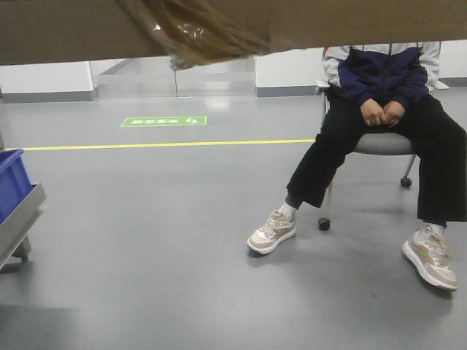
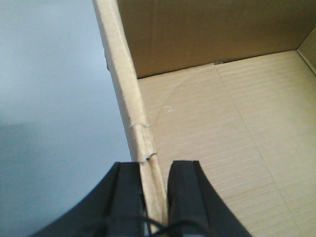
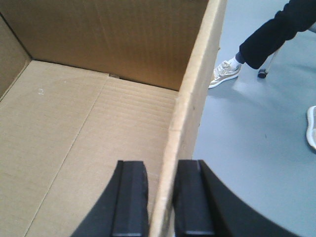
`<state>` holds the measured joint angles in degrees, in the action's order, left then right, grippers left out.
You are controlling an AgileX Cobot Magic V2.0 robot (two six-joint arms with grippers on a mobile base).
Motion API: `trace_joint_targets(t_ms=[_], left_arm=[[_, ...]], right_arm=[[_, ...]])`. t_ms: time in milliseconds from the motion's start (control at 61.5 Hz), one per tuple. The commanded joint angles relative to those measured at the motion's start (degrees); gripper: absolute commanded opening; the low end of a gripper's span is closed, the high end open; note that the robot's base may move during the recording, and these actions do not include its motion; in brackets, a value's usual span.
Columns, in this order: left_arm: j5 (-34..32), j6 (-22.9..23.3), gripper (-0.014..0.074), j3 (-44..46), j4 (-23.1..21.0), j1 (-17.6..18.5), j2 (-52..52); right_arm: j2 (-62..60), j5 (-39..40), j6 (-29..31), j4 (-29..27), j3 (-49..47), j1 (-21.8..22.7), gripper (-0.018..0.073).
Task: Grab carton from right shelf to conveyor
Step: 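Hold the carton in both grippers while the base turns toward the conveyor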
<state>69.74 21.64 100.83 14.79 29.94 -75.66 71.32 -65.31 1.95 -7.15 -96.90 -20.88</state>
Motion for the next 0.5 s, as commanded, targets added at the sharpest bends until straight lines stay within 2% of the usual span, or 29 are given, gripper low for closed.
trace_joint_targets(t_ms=[0, 488], left_arm=[[-2.28, -0.62, -0.0017, 0.13, -1.32, 0.64, 0.36], [-2.28, -0.62, -0.0017, 0.13, -1.32, 0.64, 0.36]], right_arm=[[-0.52, 3.26, 1.04, -1.74, -0.24, -0.32, -0.0066], [-0.52, 3.26, 1.04, -1.74, -0.24, -0.32, -0.0066]])
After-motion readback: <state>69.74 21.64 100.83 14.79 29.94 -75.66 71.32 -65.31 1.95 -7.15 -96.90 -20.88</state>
